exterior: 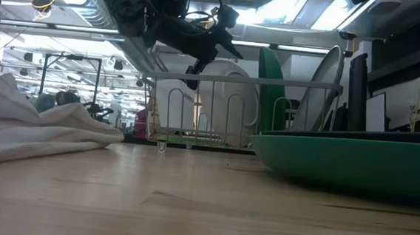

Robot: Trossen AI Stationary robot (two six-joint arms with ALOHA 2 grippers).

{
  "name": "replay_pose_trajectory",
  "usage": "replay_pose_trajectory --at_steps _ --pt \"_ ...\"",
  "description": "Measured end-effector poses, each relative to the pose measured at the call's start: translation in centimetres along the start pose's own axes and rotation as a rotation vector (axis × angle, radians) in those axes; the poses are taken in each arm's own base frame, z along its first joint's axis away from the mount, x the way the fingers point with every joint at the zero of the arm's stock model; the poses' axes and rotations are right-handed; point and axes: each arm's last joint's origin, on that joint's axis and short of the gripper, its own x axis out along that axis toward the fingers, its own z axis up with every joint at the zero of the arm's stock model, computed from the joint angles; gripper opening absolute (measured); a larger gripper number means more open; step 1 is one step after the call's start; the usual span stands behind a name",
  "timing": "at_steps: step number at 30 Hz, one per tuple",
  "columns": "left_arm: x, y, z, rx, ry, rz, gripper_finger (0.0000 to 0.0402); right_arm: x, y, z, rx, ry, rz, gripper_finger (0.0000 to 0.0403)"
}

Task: Sort dishes
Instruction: Put the white plate in the dish rack

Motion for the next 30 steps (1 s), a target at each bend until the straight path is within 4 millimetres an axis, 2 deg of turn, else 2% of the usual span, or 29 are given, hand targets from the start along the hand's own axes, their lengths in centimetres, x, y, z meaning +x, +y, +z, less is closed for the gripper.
replay_pose_trajectory --at_steps 10,21,30 --pt "-0.4 -0.6 -0.8 0.086 0.044 -0.028 0.0122 0.0 0.1 -0.1 0.000 0.046 0.049 0.0042" --pt "-0.5 -0.6 -1.1 0.074 0.117 -0.064 0.0015 0.0 0.2 -0.1 0.000 0.049 0.052 0.0042" --pt "-0.4 -0.5 -0.9 -0.018 0.113 -0.059 0.0008 0.0 0.1 -0.1 0.000 0.049 0.051 0.0042"
